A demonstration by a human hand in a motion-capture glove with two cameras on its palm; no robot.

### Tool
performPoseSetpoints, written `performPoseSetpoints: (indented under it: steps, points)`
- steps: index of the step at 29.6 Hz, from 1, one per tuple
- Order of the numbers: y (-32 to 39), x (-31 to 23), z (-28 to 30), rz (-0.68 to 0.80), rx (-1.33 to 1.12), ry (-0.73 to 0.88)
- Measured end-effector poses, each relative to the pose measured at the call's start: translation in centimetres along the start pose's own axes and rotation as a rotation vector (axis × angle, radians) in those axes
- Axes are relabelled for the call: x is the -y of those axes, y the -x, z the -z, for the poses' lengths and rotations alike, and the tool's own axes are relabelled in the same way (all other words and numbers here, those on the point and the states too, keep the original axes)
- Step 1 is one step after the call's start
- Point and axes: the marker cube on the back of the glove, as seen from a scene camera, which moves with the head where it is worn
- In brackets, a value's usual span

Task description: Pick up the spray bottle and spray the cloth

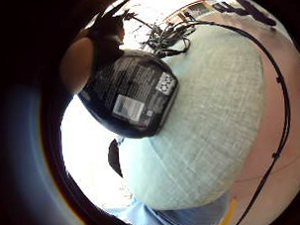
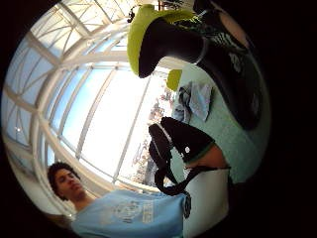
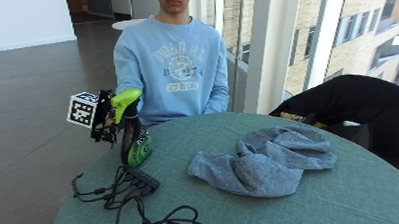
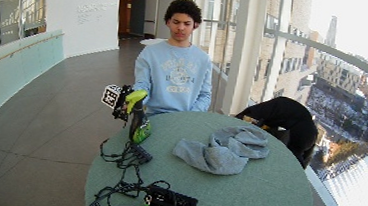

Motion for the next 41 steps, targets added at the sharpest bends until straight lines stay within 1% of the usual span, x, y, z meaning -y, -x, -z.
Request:
performPoseSetpoints:
  steps: [9,15,23,29,37,41]
  points:
    - [-2.2,4.3,-2.6,-0.044,0.037,0.051]
    - [-1.9,4.1,-3.5,-0.023,0.071,0.014]
    - [-1.4,3.7,-5.0,-0.028,-0.031,-0.064]
    - [-1.4,3.9,-5.6,-0.034,-0.055,-0.113]
    - [-1.5,4.2,-5.1,0.013,-0.026,-0.125]
    - [-1.0,4.5,-5.1,0.037,-0.024,-0.055]
